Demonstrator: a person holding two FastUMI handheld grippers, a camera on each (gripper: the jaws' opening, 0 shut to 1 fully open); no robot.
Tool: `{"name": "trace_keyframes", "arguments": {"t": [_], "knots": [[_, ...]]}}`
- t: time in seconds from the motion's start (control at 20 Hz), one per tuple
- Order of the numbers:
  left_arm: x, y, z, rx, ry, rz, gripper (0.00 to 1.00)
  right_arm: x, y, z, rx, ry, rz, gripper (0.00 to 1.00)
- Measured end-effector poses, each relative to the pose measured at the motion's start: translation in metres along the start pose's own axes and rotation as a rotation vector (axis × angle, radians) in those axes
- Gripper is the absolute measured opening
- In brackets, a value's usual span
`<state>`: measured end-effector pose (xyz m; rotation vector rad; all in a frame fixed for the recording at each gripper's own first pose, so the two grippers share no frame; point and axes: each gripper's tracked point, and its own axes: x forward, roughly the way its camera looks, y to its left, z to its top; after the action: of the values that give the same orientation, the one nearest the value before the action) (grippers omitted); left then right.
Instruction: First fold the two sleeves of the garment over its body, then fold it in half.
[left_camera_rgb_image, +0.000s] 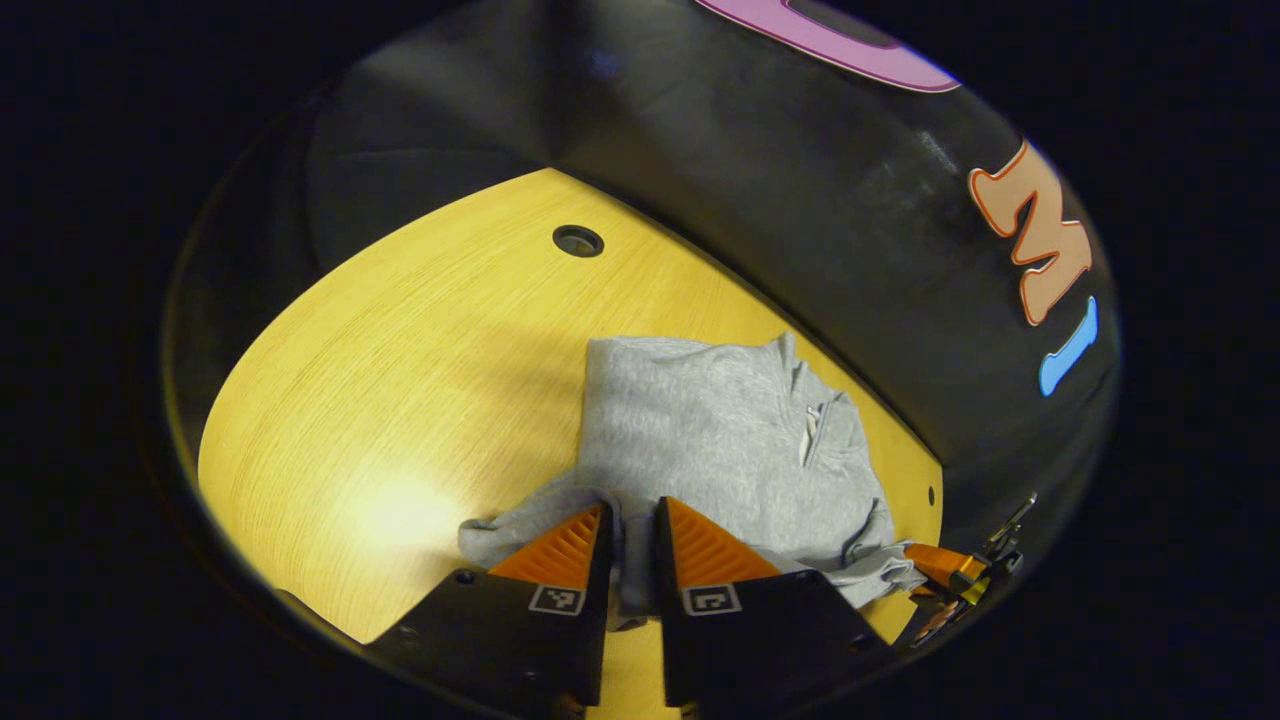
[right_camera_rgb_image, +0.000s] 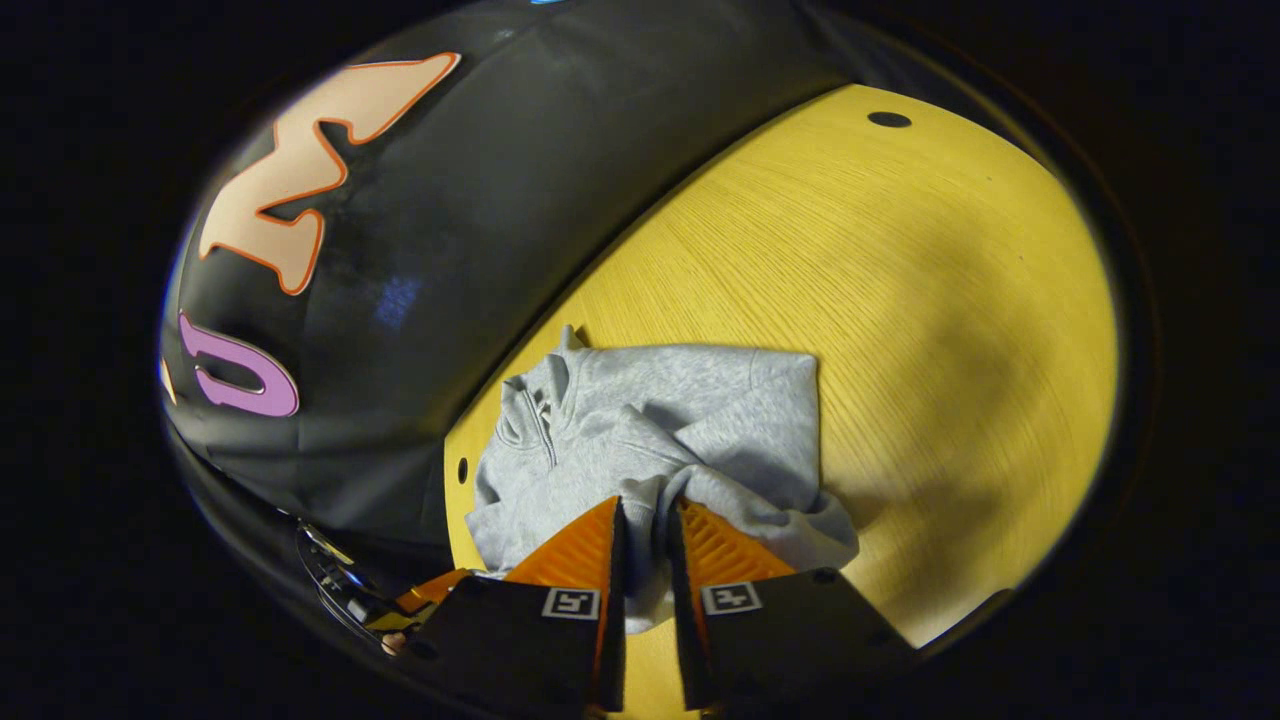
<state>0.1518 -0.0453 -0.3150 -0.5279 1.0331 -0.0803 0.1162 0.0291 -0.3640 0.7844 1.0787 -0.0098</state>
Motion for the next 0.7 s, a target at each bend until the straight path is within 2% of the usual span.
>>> {"name": "trace_keyframes", "arguments": {"t": [0.05,0.1,0.2,0.25,0.3,0.45,0.5,0.55,0.65,0.7], "knots": [[0.0,-0.001,0.002,0.008,-0.007,0.008,0.29,0.0,0.005,0.001,-0.03,-0.016,0.012,0.36],[-0.002,-0.002,0.006,0.015,-0.028,0.015,0.58,-0.002,0.009,0.005,-0.075,-0.044,0.008,0.58],[-0.008,-0.004,0.02,0.04,-0.093,0.041,0.91,-0.009,0.007,0.019,-0.189,-0.125,-0.035,1.0],[-0.017,-0.004,0.031,0.073,-0.15,0.064,0.95,-0.018,0.007,0.026,-0.241,-0.165,-0.047,0.92],[-0.027,-0.006,0.044,0.116,-0.207,0.084,0.95,-0.029,0.009,0.034,-0.281,-0.202,-0.05,0.98],[-0.061,-0.021,0.074,0.253,-0.347,0.117,0.96,-0.066,0.008,0.053,-0.355,-0.298,-0.059,0.98],[-0.072,-0.029,0.078,0.292,-0.38,0.124,0.96,-0.077,0.009,0.059,-0.376,-0.326,-0.052,0.98],[-0.08,-0.038,0.079,0.329,-0.411,0.125,0.96,-0.088,0.011,0.065,-0.401,-0.355,-0.044,0.93],[-0.103,-0.053,0.074,0.391,-0.469,0.128,0.96,-0.113,0.013,0.073,-0.471,-0.424,-0.034,0.93],[-0.117,-0.06,0.071,0.419,-0.502,0.132,0.96,-0.123,0.018,0.077,-0.514,-0.463,-0.032,0.98]]}}
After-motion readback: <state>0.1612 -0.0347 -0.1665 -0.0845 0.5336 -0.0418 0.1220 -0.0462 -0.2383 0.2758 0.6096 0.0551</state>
